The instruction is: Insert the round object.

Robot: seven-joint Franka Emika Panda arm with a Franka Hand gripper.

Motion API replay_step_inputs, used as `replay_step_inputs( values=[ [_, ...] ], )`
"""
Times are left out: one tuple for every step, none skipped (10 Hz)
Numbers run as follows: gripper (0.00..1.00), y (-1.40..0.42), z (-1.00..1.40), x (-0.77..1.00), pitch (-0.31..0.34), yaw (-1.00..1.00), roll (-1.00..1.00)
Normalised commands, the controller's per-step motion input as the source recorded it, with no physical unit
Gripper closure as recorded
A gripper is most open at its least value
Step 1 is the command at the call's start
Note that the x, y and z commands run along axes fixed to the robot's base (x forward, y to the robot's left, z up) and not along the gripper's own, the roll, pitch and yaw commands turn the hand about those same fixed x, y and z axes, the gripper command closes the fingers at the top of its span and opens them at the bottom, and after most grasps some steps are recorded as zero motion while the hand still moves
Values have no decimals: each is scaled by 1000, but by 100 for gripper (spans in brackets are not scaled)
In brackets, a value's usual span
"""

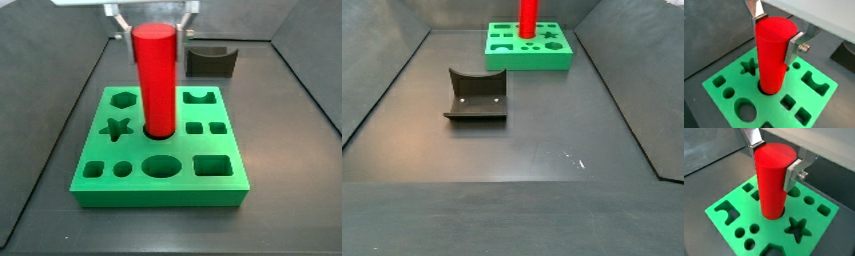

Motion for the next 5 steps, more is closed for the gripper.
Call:
replay_step_inputs(
  values=[
    [100,-183,-126,260,46,0,21],
    [100,-100,-146,0,0,-3,33],
    [100,-6,-103,-123,0,-29,31],
    [100,0,-94,-131,9,0,61],
    [100,9,-66,-134,6,0,61]
  ],
)
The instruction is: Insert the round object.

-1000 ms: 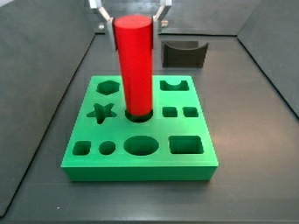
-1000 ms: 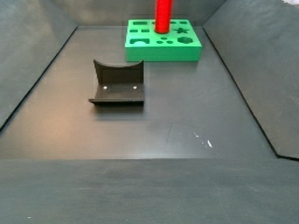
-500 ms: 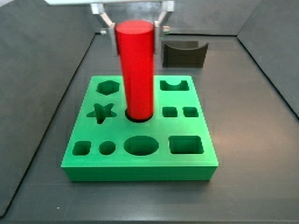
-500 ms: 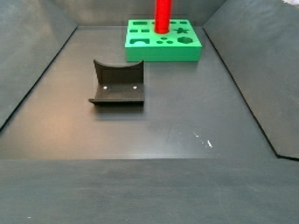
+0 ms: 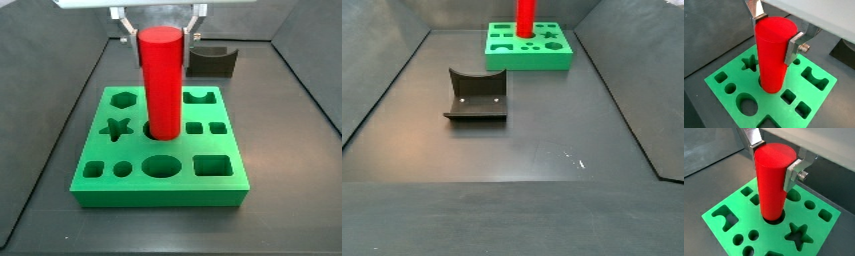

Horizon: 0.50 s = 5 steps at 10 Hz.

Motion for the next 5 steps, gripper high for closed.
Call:
replay_step_inputs(
  values=[
    [100,37,-63,-111,3,0,51],
    [100,29,-97,-63,0,0,47],
    [100,0,-103,-71,0,0,51],
    [100,0,-109,-43,0,0,24],
    [100,0,-3,-17,0,0,13]
  ],
)
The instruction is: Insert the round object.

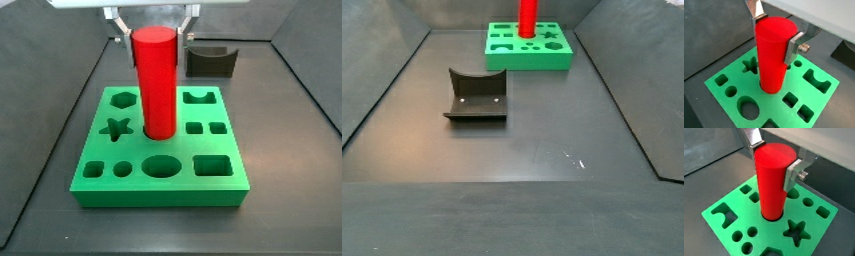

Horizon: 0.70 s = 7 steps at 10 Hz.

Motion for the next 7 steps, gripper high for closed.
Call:
replay_step_inputs(
  values=[
    [100,0,-11,0,0,0,14],
    [100,0,-120,-69,0,0,47],
    [100,0,-254,-17,0,0,70],
    [100,0,-309,-103,-7,0,114],
    [100,0,-397,-89,-14,0,121],
    [100,0,-511,-63,-53,0,110],
    [100,0,-517,0,-11,0,89]
  ],
)
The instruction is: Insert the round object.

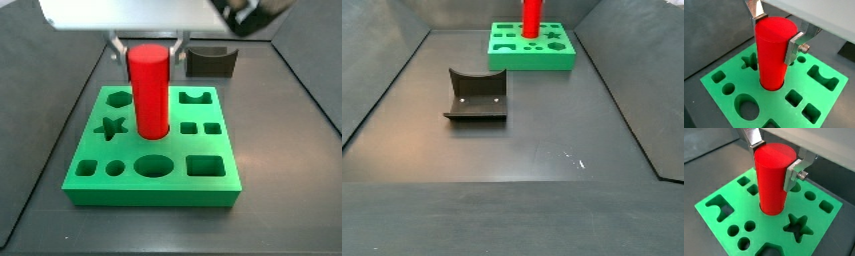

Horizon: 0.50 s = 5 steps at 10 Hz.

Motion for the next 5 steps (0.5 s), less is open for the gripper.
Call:
replay_step_inputs(
  values=[
    [100,0,-460,11,0,0,60],
    [100,0,-391,0,0,0,51],
    [100,0,-311,0,0,0,33],
    [100,0,-186,0,0,0,0],
    [100,0,-137,0,-74,0,0]
  ],
)
